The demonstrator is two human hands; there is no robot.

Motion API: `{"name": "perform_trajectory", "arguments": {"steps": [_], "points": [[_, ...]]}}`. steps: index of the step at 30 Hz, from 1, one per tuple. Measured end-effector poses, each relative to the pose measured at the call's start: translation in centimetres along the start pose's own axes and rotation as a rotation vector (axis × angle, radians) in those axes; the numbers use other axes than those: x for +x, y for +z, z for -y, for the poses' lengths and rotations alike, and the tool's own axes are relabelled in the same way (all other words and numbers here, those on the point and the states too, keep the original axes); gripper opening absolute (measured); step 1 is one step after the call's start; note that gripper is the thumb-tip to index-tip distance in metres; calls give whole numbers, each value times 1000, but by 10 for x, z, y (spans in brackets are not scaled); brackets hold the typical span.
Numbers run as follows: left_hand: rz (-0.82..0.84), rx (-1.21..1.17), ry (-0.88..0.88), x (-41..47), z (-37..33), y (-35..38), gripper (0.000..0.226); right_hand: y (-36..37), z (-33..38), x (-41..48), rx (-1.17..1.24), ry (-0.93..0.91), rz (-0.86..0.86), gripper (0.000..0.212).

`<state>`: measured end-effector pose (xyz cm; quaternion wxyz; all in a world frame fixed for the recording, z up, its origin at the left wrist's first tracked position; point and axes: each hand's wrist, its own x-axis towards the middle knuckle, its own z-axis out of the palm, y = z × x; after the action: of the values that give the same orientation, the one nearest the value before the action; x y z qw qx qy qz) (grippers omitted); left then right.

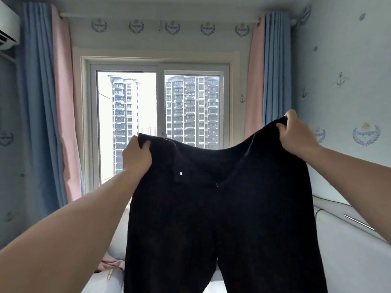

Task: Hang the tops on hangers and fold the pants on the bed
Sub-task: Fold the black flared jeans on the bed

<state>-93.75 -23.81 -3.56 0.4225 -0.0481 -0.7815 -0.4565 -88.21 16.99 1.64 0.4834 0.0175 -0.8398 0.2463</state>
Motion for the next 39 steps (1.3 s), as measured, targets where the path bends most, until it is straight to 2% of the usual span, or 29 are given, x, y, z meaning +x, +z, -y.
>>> {"name": "perform_trajectory", "arguments": {"steps": [2, 4, 7, 10, 13, 17, 20, 23, 32, 39], "points": [[48, 23, 10, -1, 1, 3, 23, 3, 0, -2, 0, 5, 14, 15], [-27, -47, -51, 1, -2, 0, 23, 4, 2, -1, 8, 9, 4, 14], [25, 12, -8, 4, -3, -3, 24, 4, 2, 1, 5, 26, -10, 14], [-36, -1, -65, 10, -4, -7, 30, 4, 3, 1, 4, 42, -5, 14], [-2, 45, -87, 14, 0, -10, 33, 9, 5, -2, 4, 75, 7, 13], [26, -11, -302, 21, 15, -23, 42, 18, 10, -6, -5, 127, 15, 14], [50, -88, -491, 22, 30, -36, 44, 28, 22, -7, 2, 187, 1, 27], [50, -154, -600, 24, 42, -51, 42, 39, 39, -10, 7, 244, 3, 34], [48, -357, -728, 45, 77, -110, 37, 80, 114, -28, 67, 340, 43, 14], [-33, -390, -722, 75, 98, -158, 25, 106, 192, -38, 178, 398, 81, 2]]}}
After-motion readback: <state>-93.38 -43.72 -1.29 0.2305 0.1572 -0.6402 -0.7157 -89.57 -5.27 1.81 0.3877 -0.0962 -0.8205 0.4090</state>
